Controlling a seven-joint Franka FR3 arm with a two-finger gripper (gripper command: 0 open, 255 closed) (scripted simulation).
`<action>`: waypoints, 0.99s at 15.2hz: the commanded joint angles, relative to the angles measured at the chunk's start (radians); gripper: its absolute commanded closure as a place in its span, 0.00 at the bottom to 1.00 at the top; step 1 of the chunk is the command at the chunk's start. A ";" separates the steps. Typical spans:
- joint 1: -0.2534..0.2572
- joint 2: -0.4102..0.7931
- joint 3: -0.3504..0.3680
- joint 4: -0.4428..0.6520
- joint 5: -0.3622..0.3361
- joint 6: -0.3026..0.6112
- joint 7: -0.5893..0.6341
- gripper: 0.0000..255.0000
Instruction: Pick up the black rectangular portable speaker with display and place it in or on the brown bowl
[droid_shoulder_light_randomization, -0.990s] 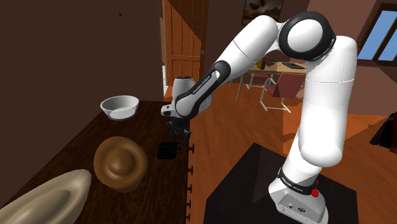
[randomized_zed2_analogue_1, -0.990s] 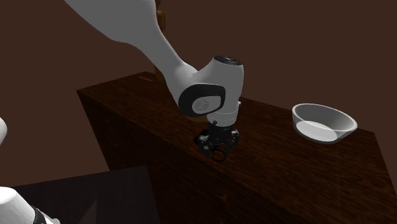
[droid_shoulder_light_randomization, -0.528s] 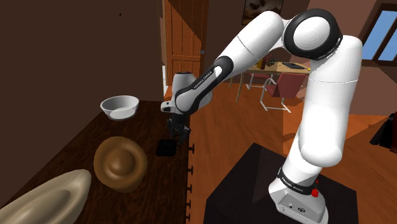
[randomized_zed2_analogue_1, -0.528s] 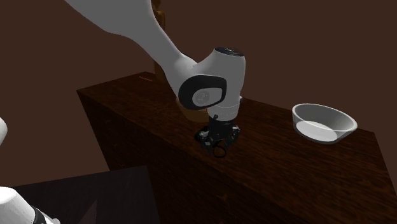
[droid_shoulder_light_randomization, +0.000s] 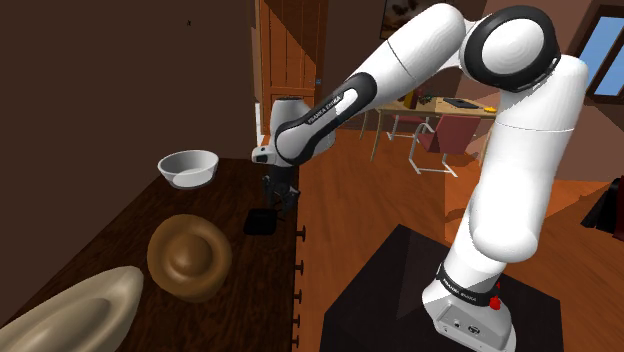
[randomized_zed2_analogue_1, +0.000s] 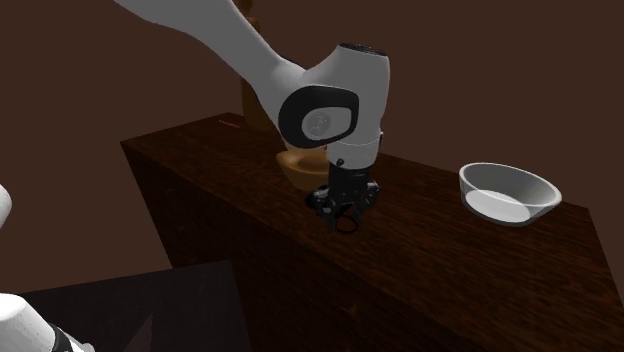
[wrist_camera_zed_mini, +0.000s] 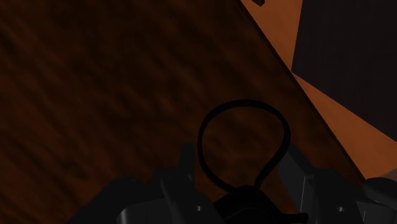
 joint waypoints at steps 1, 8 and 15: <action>-0.001 -0.021 0.000 0.005 0.001 -0.026 0.000 1.00; -0.003 -0.080 -0.001 0.038 0.002 -0.117 0.006 1.00; -0.005 -0.129 -0.003 0.081 0.002 -0.209 0.012 1.00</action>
